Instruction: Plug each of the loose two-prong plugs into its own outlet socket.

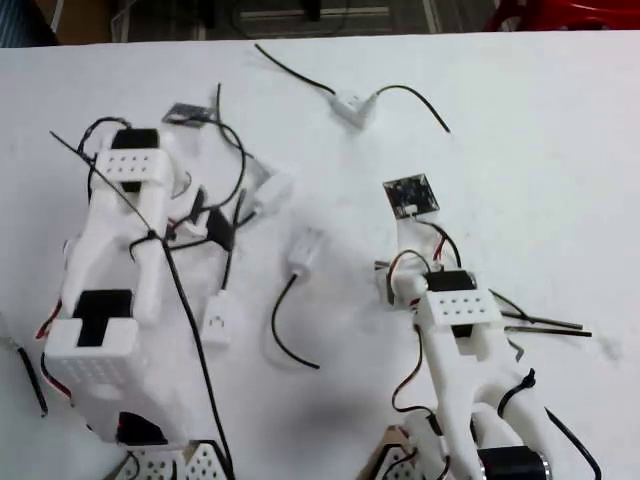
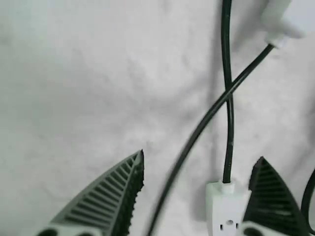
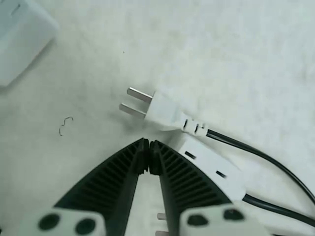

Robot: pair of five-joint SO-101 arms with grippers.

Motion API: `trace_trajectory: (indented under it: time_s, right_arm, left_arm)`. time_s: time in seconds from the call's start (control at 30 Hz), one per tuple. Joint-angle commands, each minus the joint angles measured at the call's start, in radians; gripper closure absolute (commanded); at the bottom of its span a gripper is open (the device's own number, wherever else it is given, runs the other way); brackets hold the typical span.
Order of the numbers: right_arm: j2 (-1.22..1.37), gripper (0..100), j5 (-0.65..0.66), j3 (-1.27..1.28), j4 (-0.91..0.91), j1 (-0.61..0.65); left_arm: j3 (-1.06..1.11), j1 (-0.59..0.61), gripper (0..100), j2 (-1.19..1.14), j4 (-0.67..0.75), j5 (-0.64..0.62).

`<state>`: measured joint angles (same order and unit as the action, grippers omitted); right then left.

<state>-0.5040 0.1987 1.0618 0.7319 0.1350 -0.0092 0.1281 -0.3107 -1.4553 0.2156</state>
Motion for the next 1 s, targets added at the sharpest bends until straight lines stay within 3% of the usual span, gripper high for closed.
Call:
trace_trajectory:
  time_s: [0.0, 0.27, 0.53, 0.87, 0.97]
  right_arm:
    - [-0.035, 97.4, -0.002, -0.003, -0.016, 0.010]
    - [-0.035, 97.4, -0.002, -0.003, -0.016, 0.010]
    - [-0.035, 97.4, -0.002, -0.003, -0.016, 0.010]
    - [-0.035, 97.4, -0.002, -0.003, -0.016, 0.005]
    - [-0.035, 97.4, -0.002, -0.003, -0.016, 0.004]
  left_arm:
    - [-0.043, -0.001, 67, -0.001, 0.015, 0.009]
    - [-0.044, -0.001, 69, -0.002, 0.044, 0.161]
    - [-0.044, 0.002, 98, -0.002, 0.008, 0.242]
    - [-0.064, -0.002, 97, -0.001, -0.055, 0.249]
    - [-0.066, -0.008, 91, -0.001, -0.106, 0.327]
